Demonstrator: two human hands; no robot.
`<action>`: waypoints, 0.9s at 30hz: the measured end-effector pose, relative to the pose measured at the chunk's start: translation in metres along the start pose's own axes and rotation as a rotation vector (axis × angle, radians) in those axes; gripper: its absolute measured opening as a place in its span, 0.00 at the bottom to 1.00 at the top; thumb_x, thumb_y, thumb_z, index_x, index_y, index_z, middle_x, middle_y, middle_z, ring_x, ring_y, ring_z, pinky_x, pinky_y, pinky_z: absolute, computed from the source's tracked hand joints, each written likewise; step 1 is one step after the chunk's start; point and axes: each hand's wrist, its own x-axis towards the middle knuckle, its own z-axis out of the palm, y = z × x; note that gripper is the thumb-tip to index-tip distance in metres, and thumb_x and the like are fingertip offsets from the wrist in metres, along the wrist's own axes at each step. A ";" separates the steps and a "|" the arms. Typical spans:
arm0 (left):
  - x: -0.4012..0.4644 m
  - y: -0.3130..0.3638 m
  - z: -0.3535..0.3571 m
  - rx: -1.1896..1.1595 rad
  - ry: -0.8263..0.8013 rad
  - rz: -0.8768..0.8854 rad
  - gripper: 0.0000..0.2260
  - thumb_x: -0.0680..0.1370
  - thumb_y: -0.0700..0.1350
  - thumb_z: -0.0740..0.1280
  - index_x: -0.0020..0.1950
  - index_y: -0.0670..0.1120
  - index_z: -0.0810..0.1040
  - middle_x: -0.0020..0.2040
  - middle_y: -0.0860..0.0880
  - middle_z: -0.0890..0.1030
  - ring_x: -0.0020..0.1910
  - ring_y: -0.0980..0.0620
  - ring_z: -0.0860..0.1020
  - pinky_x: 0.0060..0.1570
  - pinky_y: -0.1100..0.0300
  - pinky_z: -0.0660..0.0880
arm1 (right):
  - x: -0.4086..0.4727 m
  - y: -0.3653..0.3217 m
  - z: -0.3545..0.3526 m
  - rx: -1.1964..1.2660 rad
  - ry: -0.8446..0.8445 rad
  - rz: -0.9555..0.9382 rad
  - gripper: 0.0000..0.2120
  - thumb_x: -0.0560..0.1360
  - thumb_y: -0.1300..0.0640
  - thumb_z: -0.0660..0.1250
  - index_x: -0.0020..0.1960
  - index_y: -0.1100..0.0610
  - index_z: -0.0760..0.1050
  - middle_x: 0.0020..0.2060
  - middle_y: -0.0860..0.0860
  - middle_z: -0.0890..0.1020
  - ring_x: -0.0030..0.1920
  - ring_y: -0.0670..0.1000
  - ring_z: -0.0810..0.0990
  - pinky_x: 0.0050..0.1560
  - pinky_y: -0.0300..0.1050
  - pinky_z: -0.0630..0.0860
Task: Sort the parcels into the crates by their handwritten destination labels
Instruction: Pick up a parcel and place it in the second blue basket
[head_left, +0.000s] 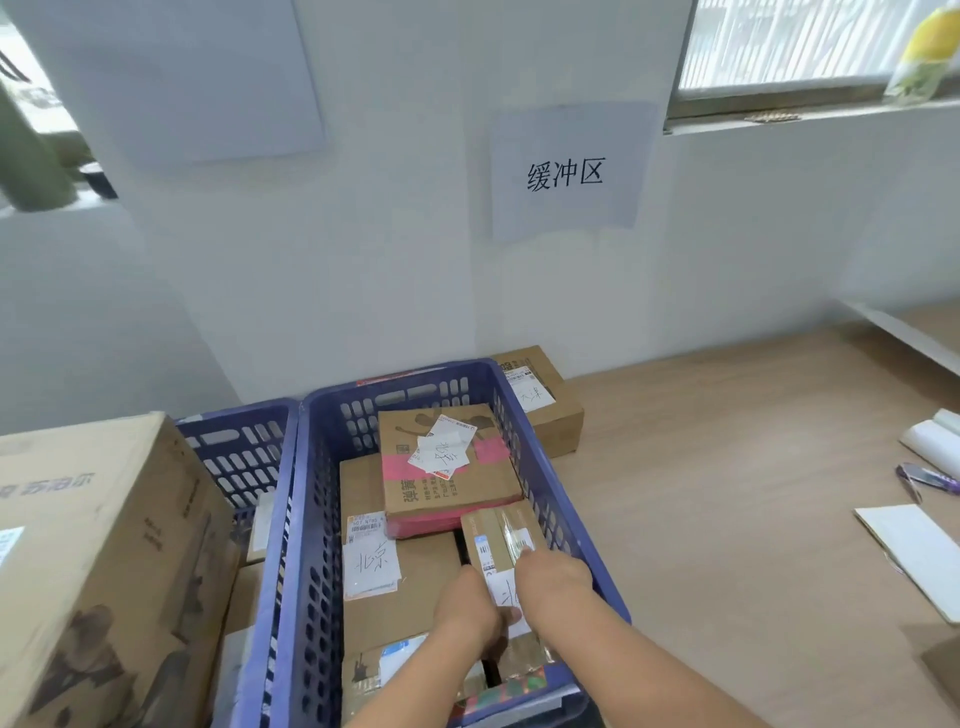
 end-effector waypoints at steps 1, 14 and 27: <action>-0.006 0.001 -0.005 -0.044 -0.018 0.008 0.11 0.75 0.47 0.73 0.44 0.42 0.74 0.42 0.48 0.81 0.57 0.46 0.82 0.47 0.54 0.78 | -0.006 -0.001 -0.006 0.010 0.008 0.000 0.21 0.79 0.66 0.63 0.72 0.61 0.70 0.69 0.57 0.74 0.68 0.58 0.74 0.62 0.50 0.74; -0.020 0.034 -0.114 -0.503 0.141 0.222 0.28 0.82 0.47 0.61 0.80 0.43 0.56 0.65 0.45 0.75 0.58 0.47 0.77 0.54 0.56 0.76 | -0.016 0.088 -0.100 0.908 0.391 0.178 0.12 0.80 0.55 0.60 0.62 0.52 0.74 0.47 0.53 0.84 0.40 0.54 0.85 0.38 0.44 0.81; 0.090 0.112 -0.129 -0.634 0.238 0.122 0.12 0.82 0.42 0.61 0.65 0.48 0.67 0.55 0.53 0.75 0.53 0.50 0.78 0.55 0.55 0.76 | 0.193 0.150 -0.100 1.047 0.379 0.308 0.23 0.79 0.53 0.65 0.69 0.64 0.72 0.64 0.62 0.78 0.64 0.62 0.77 0.60 0.49 0.74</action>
